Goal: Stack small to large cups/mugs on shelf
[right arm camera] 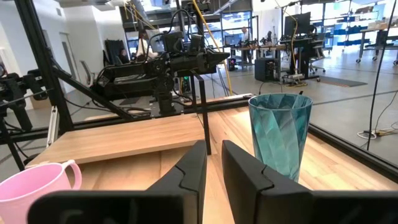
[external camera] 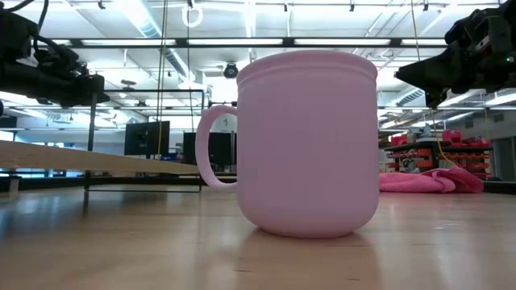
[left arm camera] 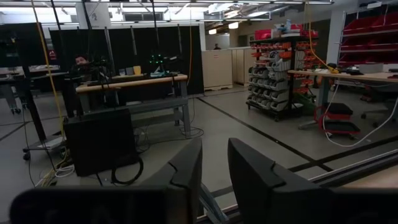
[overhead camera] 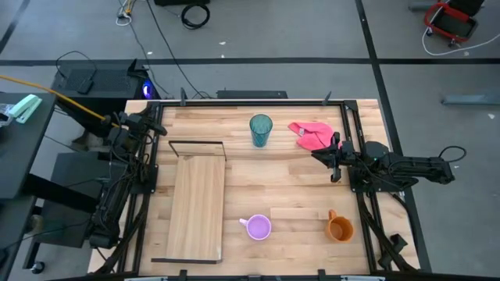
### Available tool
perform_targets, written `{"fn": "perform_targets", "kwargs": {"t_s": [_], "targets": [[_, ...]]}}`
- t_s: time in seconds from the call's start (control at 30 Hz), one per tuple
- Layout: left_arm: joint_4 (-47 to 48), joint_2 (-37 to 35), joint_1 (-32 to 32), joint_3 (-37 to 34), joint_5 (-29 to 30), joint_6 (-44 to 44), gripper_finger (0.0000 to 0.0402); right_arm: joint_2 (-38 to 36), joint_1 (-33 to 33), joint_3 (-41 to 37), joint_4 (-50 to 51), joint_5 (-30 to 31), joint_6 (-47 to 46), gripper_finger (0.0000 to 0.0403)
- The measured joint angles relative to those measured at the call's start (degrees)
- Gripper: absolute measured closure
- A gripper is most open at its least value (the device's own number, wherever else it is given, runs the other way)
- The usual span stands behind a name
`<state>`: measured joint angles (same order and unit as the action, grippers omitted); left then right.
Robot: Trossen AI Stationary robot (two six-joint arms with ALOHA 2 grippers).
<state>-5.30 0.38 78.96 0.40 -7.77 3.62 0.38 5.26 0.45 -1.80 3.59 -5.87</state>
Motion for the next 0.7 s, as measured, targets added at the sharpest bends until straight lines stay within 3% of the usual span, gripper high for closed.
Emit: {"fn": "perform_targets", "kwargs": {"t_s": [0.6,0.7], "targets": [[-0.63,-0.02,0.0,0.0,0.0,-0.01,0.0313,0.02,-0.02,0.0,0.0,0.0,0.0,0.0343],[-0.68,-0.02,-0.11,-0.02,-0.05,-4.66,0.0311,0.0,-0.02,0.0,0.0,0.0,-0.01,0.0343]]}}
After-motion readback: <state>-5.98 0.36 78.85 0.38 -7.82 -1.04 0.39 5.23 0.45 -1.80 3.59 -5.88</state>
